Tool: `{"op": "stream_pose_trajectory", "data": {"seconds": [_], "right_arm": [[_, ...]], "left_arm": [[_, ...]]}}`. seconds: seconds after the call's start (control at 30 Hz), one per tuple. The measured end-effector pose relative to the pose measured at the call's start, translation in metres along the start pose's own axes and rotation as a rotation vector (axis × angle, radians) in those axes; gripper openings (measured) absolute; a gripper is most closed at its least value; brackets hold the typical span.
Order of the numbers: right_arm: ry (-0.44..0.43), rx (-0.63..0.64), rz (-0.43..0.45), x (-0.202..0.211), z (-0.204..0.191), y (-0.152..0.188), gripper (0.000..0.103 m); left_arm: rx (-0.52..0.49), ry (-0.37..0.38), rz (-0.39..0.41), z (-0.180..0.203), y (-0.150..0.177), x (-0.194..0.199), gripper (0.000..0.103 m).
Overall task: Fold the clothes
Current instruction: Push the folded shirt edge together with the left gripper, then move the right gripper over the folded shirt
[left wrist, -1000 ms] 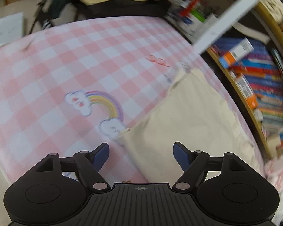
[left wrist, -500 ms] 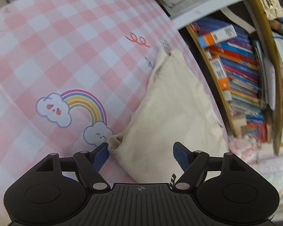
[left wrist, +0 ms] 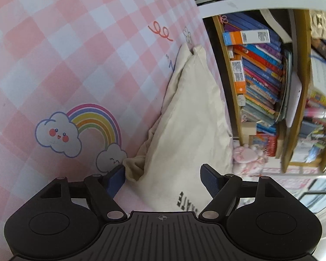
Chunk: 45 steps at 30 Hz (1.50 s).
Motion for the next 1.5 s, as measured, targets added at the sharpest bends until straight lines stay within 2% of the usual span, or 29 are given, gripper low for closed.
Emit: {"op": "stream_pose_trajectory", "data": {"seconds": [0.13, 0.2, 0.37, 0.47, 0.53, 0.57, 0.6, 0.63, 0.7, 0.83, 1.0, 1.07, 1.13, 1.17, 1.27, 1.3, 1.33, 1.37, 1.4, 1.43, 1.5], "right_arm": [[-0.078, 0.183, 0.016, -0.016, -0.041, -0.023, 0.065], [-0.1, 0.262, 0.018, -0.027, -0.057, -0.031, 0.057], [-0.184, 0.398, -0.018, -0.048, -0.087, -0.04, 0.049], [-0.194, 0.426, -0.045, -0.058, -0.094, -0.04, 0.044], [-0.189, 0.421, -0.054, -0.064, -0.094, -0.041, 0.029], [-0.181, 0.411, -0.056, -0.066, -0.091, -0.042, 0.027], [-0.176, 0.402, -0.054, -0.068, -0.088, -0.044, 0.013], [-0.172, 0.391, -0.053, -0.069, -0.085, -0.046, 0.007], [-0.183, 0.347, -0.04, -0.062, -0.076, -0.052, 0.005], [-0.22, 0.243, -0.01, -0.041, -0.055, -0.066, 0.005], [-0.269, 0.126, -0.03, -0.034, -0.038, -0.072, 0.006], [-0.283, 0.081, -0.041, -0.036, -0.033, -0.073, 0.01], [-0.286, 0.044, -0.031, -0.033, -0.026, -0.075, 0.022], [-0.277, 0.028, -0.024, -0.029, -0.021, -0.077, 0.032], [-0.239, -0.014, -0.017, -0.02, 0.004, -0.077, 0.037], [-0.222, -0.028, -0.018, -0.017, 0.014, -0.076, 0.042], [-0.202, -0.043, -0.019, -0.014, 0.024, -0.076, 0.047], [-0.17, -0.062, -0.024, -0.014, 0.036, -0.075, 0.049], [-0.134, -0.083, -0.033, -0.017, 0.048, -0.077, 0.053], [-0.098, -0.104, -0.042, -0.019, 0.06, -0.078, 0.054], [-0.033, -0.146, -0.063, -0.029, 0.08, -0.084, 0.057]], "left_arm": [[0.052, 0.029, -0.007, -0.006, -0.004, 0.002, 0.08], [0.07, 0.04, -0.011, -0.008, -0.005, 0.003, 0.08], [0.076, 0.047, -0.041, -0.01, -0.003, 0.004, 0.08], [0.071, 0.044, -0.057, -0.011, 0.0, 0.006, 0.081], [0.07, 0.043, -0.06, -0.011, 0.001, 0.008, 0.081], [0.071, 0.041, -0.06, -0.011, 0.0, 0.009, 0.081], [0.075, 0.039, -0.06, -0.01, -0.001, 0.009, 0.081], [0.076, 0.038, -0.059, -0.01, -0.002, 0.009, 0.082], [0.071, 0.04, -0.056, -0.007, -0.005, 0.008, 0.083], [0.058, 0.062, -0.069, 0.001, -0.013, -0.003, 0.084], [0.028, 0.087, -0.119, 0.013, -0.012, -0.031, 0.084], [0.008, 0.083, -0.143, 0.015, -0.007, -0.038, 0.083], [-0.006, 0.07, -0.144, 0.015, -0.005, -0.039, 0.081], [-0.002, 0.071, -0.14, 0.014, -0.005, -0.038, 0.081], [0.004, 0.068, -0.123, 0.011, -0.006, -0.036, 0.079], [0.001, 0.06, -0.118, 0.01, -0.006, -0.035, 0.071], [-0.006, 0.047, -0.117, 0.009, -0.006, -0.036, 0.057], [-0.014, 0.034, -0.115, 0.009, -0.006, -0.036, 0.048], [-0.027, 0.019, -0.116, 0.008, -0.005, -0.036, 0.032], [-0.051, 0.002, -0.121, 0.009, -0.004, -0.037, 0.022], [-0.11, -0.021, -0.125, 0.012, -0.002, -0.037, 0.011]]}}
Point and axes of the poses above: each gripper's, at about its wrist camera, not at the fingertips, and x roughly against the way its jaws point, z to its right, y to its underside, the point moved 7 cm from there along -x, roughly the way its jaws point, and after that the axes turned 12 degrees about y, right-handed, at the moved point
